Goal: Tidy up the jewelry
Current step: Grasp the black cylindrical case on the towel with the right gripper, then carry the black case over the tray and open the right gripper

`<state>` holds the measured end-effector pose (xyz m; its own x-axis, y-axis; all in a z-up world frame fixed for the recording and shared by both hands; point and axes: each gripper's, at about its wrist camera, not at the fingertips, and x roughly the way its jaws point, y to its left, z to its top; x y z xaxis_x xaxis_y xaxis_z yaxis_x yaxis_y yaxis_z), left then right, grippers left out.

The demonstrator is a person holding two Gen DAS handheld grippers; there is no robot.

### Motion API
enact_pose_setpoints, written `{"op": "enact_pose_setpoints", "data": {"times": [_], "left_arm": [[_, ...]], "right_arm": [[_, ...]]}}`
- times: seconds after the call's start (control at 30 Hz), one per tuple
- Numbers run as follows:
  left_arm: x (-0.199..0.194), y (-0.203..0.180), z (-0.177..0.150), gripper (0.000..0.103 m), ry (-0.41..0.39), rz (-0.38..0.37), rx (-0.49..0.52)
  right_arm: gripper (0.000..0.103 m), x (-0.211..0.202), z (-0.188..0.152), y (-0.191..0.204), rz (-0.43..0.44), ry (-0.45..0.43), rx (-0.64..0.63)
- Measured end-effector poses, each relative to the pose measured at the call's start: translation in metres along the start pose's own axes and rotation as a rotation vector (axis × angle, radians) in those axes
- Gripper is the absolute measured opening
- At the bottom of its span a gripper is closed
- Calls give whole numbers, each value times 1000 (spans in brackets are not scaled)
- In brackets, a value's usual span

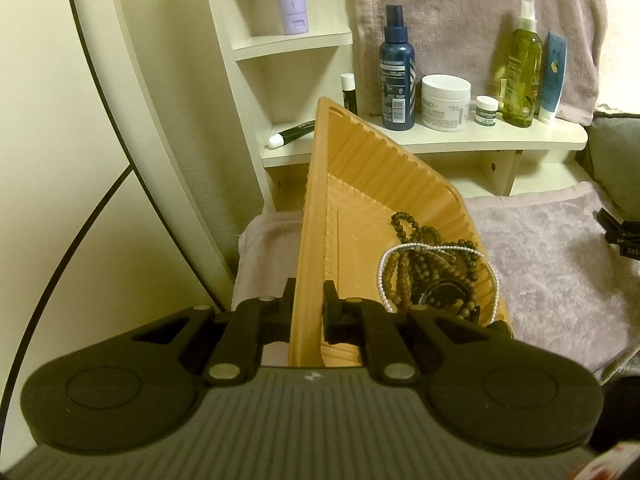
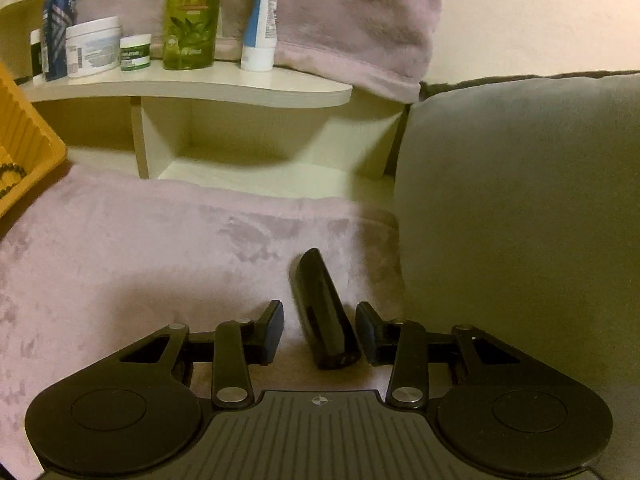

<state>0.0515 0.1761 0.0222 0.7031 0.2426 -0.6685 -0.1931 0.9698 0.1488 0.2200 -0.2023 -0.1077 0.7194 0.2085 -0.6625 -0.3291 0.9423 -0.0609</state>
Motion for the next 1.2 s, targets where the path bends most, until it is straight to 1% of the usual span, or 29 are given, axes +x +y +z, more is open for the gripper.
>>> {"op": "enact_pose_setpoints", "data": {"times": [0.07, 0.2, 0.43, 0.7, 0.87, 1.2], "left_arm": [[0, 0, 0, 9, 0, -1, -1], [0, 0, 0, 10, 1, -2, -2], [0, 1, 0, 10, 1, -3, -3], [1, 2, -1, 10, 2, -8, -8], [2, 5, -1, 10, 4, -14, -12], [6, 15, -2, 10, 15, -46, -39]], "right_arm": [[26, -1, 0, -1, -3, 1, 14], [24, -5, -2, 2, -1, -3, 27], [23, -25, -1, 11, 64, -31, 73], [23, -59, 14, 37, 182, -80, 122], [23, -75, 24, 61, 266, -97, 121], [23, -96, 43, 108, 377, -128, 79]]}}
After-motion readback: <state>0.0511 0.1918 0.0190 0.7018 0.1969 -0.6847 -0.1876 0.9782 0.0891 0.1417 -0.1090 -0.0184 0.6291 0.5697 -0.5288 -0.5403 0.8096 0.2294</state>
